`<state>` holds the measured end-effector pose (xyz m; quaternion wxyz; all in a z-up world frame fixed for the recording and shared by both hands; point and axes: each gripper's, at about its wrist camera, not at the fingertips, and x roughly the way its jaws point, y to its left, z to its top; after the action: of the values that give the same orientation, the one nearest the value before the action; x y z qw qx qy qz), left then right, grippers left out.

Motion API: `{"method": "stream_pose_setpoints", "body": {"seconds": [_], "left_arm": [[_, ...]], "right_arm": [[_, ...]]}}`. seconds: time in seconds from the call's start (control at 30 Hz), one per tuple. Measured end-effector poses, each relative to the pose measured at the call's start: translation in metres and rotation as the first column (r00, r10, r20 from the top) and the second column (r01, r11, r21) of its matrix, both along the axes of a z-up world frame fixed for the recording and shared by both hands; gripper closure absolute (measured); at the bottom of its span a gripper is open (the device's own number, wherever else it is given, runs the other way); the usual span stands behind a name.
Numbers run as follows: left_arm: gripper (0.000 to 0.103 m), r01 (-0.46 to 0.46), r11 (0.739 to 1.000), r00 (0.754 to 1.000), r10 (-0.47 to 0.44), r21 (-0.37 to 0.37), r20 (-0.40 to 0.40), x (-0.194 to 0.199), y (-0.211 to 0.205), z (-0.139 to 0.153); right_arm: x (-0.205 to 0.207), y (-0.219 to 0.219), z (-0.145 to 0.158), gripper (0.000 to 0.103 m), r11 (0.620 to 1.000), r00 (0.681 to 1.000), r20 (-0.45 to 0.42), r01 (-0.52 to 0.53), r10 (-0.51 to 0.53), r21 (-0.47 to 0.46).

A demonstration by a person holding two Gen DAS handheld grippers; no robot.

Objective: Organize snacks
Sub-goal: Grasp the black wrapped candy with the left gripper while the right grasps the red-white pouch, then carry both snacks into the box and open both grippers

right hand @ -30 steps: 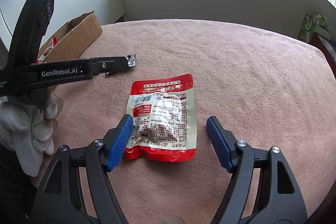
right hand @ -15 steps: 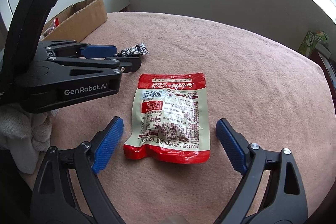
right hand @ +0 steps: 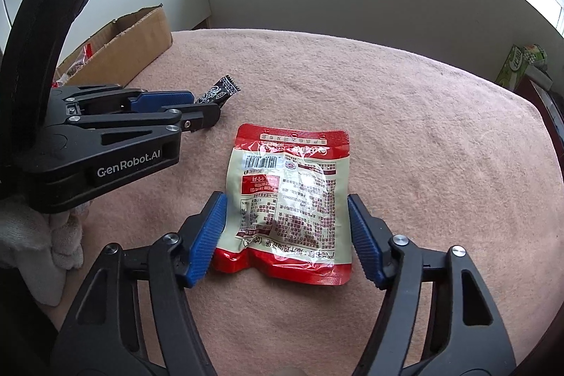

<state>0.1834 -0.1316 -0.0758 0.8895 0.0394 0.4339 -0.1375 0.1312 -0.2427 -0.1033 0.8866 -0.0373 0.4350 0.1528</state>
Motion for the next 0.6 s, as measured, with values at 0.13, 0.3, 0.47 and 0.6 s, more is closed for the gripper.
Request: {"method": "stream_pose_setpoints", "body": {"seconds": [0.13, 0.3, 0.47, 0.6], "left_arm": [[0.076, -0.003, 1.0, 1.0, 0.003, -0.01, 0.003, -0.002, 0.002, 0.002], [0.076, -0.008, 0.999, 1.0, 0.009, -0.033, 0.011, -0.009, 0.009, 0.008], [0.076, -0.007, 0.999, 1.0, 0.009, -0.047, 0.029, -0.014, 0.01, 0.017], [0.076, -0.006, 0.998, 0.999, 0.009, -0.059, 0.051, -0.02, 0.012, 0.027]], "right_arm": [[-0.001, -0.001, 0.002, 0.039, 1.0, 1.0, 0.011, 0.01, -0.011, 0.006], [-0.002, -0.005, 0.008, 0.04, 0.999, 0.999, 0.033, 0.038, -0.038, 0.02], [-0.004, -0.009, 0.019, 0.04, 0.997, 0.996, 0.057, 0.063, -0.065, 0.041], [-0.007, -0.008, 0.03, 0.04, 0.996, 0.994, 0.076, 0.07, -0.074, 0.058]]}}
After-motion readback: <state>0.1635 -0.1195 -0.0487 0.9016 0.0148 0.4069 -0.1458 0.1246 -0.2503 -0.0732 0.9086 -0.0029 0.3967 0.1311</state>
